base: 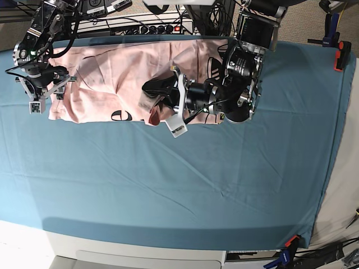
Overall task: Fold the T-shirt properly
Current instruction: 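Fold the shirt end with the left gripper toward the right gripper, then press and tuck the folded layer with the left gripper, then grasp the shirt end near the right gripper and lift it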
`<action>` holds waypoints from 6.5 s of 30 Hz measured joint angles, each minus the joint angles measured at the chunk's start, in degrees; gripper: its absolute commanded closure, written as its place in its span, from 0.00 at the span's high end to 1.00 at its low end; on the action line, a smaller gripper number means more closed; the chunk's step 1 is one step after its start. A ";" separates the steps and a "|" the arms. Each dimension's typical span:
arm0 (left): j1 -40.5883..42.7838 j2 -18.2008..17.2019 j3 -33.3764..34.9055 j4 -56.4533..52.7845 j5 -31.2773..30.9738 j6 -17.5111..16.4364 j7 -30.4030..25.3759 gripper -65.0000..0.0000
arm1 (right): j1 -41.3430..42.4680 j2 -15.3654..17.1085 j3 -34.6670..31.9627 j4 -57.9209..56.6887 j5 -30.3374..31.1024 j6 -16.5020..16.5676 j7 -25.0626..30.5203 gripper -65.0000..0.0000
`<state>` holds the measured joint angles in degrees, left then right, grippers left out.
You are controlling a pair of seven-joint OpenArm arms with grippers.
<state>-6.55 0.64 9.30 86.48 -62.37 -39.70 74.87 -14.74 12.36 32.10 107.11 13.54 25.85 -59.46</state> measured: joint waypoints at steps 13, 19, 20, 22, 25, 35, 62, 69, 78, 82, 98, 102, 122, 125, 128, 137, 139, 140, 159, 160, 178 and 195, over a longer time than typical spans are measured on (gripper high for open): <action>0.00 3.76 0.00 -0.13 1.25 0.00 -0.37 0.41 | 0.15 0.00 0.00 0.00 0.50 -0.13 0.44 0.45; -0.70 3.39 0.02 -0.15 1.07 -0.02 0.20 0.28 | 0.15 0.00 0.00 0.00 0.66 -0.15 0.42 0.45; -1.46 2.75 0.02 -0.13 0.90 -0.02 1.05 0.16 | 0.13 0.00 0.00 0.00 0.66 -0.15 0.42 0.45; -3.50 0.66 0.00 0.09 1.01 -0.02 2.14 0.00 | 0.15 0.02 0.00 0.00 0.63 -0.15 0.42 0.45; -5.88 -2.62 -0.28 1.55 1.14 -0.02 3.15 0.00 | 0.15 0.00 0.00 0.00 0.68 -0.15 0.42 0.45; -2.27 -13.33 -1.68 2.60 8.33 3.26 2.64 0.00 | 0.15 -0.02 0.00 0.00 0.63 -0.15 0.48 0.45; 4.24 -5.97 -8.15 6.05 19.82 8.61 -3.39 0.00 | 0.15 -0.02 0.00 -0.02 2.84 -0.22 1.03 0.45; 6.27 -3.63 -0.98 6.10 21.40 9.51 -3.63 0.00 | 0.15 -0.02 0.00 -0.02 2.84 -0.24 1.05 0.45; 7.45 -0.26 6.38 6.14 12.81 5.68 -2.56 0.00 | 0.15 -0.02 0.00 -0.02 2.84 -0.35 1.07 0.45; 7.15 0.31 7.10 6.25 -6.29 -0.02 1.40 0.00 | 0.15 0.00 0.00 -0.02 2.82 -0.35 1.05 0.45; 3.67 -4.39 -6.69 13.55 15.96 6.43 -1.49 0.00 | 0.13 -0.02 0.00 -0.02 2.82 -0.35 1.01 0.45; 4.76 -8.00 -10.54 13.68 19.34 8.72 -1.95 0.00 | 0.15 -0.02 0.00 -0.02 2.89 -0.35 1.05 0.45; 12.46 -5.27 4.66 13.94 34.86 16.83 -10.88 0.00 | 0.15 -0.02 -0.02 -0.02 3.02 -0.37 1.25 0.45; 13.53 -3.28 9.20 13.88 34.05 16.83 -9.51 0.00 | 0.13 -0.02 0.00 -0.02 3.02 -0.35 1.25 0.45; 14.01 -0.61 13.27 13.73 29.00 14.45 -8.26 0.00 | 0.15 -0.09 0.00 -0.02 2.99 -0.37 1.25 0.45; 12.22 1.60 17.97 13.75 19.23 5.49 -4.59 0.00 | 0.17 0.00 -0.02 -0.02 2.91 -3.52 1.27 0.45; 12.04 1.55 17.64 13.75 19.23 5.51 -3.28 0.00 | 0.35 1.29 -0.02 -0.50 0.83 -3.58 1.18 0.54; 12.09 1.38 17.64 13.75 19.23 5.51 -3.28 0.00 | 0.85 2.49 0.00 -1.40 -0.07 -3.37 1.36 0.59; 12.11 0.46 17.75 13.75 20.50 1.07 -2.05 0.44 | 17.18 20.57 6.75 -50.53 49.44 10.36 -19.85 0.63; 12.09 0.46 17.75 13.75 20.50 1.07 -2.08 0.44 | 17.11 20.94 6.51 -52.76 52.94 10.47 -19.78 0.63; 11.72 0.46 17.73 13.75 21.64 1.27 -1.16 0.31 | 14.80 21.49 -7.43 -56.48 71.97 11.21 -18.93 0.11; 12.35 -6.78 2.71 18.25 17.16 2.71 0.98 0.25 | 8.85 21.22 -8.09 -24.74 69.31 8.87 -21.27 0.00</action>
<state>5.80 -6.13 12.01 104.73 -45.21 -36.99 75.85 -5.89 33.58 24.01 82.37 82.85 34.72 -80.73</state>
